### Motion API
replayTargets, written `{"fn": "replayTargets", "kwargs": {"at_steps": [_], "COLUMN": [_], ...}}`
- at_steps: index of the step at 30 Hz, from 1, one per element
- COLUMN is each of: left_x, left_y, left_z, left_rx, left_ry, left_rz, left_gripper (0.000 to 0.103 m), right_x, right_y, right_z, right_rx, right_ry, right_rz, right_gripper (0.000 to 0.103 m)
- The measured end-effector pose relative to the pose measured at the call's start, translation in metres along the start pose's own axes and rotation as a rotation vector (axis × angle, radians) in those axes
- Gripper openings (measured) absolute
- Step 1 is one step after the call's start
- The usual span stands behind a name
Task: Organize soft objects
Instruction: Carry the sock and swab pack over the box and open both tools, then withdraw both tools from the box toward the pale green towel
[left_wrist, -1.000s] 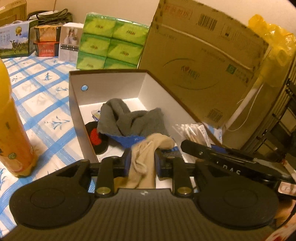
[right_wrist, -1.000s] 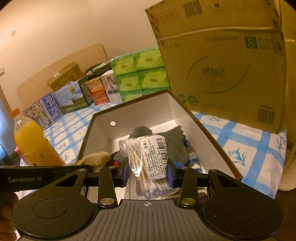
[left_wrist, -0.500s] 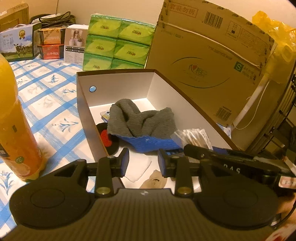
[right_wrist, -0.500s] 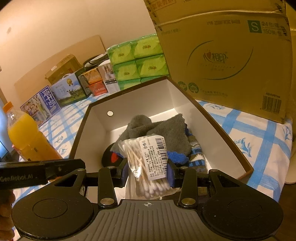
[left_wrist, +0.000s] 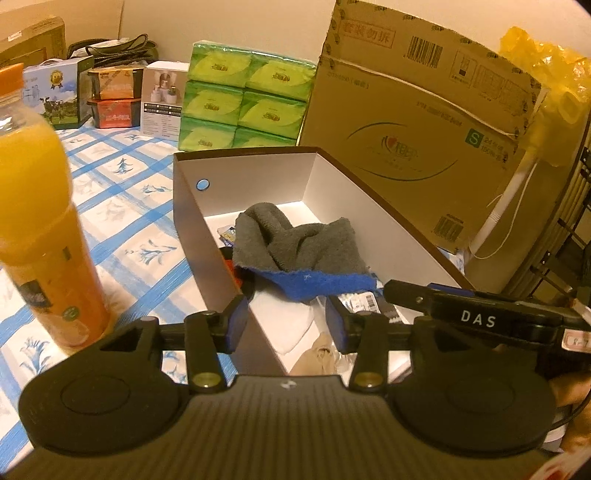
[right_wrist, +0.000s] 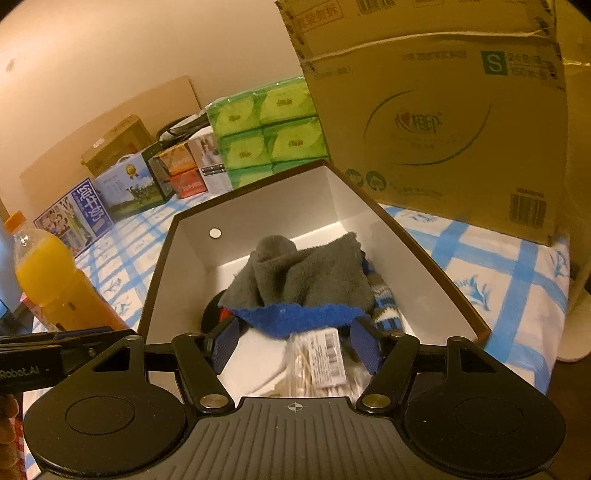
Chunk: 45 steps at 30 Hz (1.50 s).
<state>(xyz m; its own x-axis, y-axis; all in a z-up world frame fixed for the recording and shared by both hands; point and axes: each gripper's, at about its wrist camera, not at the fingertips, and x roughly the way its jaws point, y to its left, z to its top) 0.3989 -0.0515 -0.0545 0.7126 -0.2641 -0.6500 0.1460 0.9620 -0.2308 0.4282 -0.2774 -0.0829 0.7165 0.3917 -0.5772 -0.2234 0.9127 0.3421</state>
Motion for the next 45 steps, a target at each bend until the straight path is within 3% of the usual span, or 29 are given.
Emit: {"fn": "replayTargets", "kwargs": {"at_steps": [17, 30, 45], "left_x": [-0.094, -0.152, -0.175], "left_y": [0.039, 0.061, 0.065], "left_z": [-0.045, -0.094, -0.132], "left_rx": [-0.102, -0.144, -0.15], "left_ry": [-0.065, -0.078, -0.054], "left_rz": [0.073, 0.137, 0.159], "left_gripper": [0.046, 0.048, 0.049], "right_x": [-0.084, -0.119, -0.113], "right_y": [0.029, 0.07, 0.102], "right_z": [-0.03, -0.073, -0.121], "right_rx": [0.044, 0.036, -0.003], "right_ry": [-0.084, -0.057, 0.051], "right_rz": [0.052, 0.098, 0.142], "right_gripper": [0.067, 0.068, 0.068]}}
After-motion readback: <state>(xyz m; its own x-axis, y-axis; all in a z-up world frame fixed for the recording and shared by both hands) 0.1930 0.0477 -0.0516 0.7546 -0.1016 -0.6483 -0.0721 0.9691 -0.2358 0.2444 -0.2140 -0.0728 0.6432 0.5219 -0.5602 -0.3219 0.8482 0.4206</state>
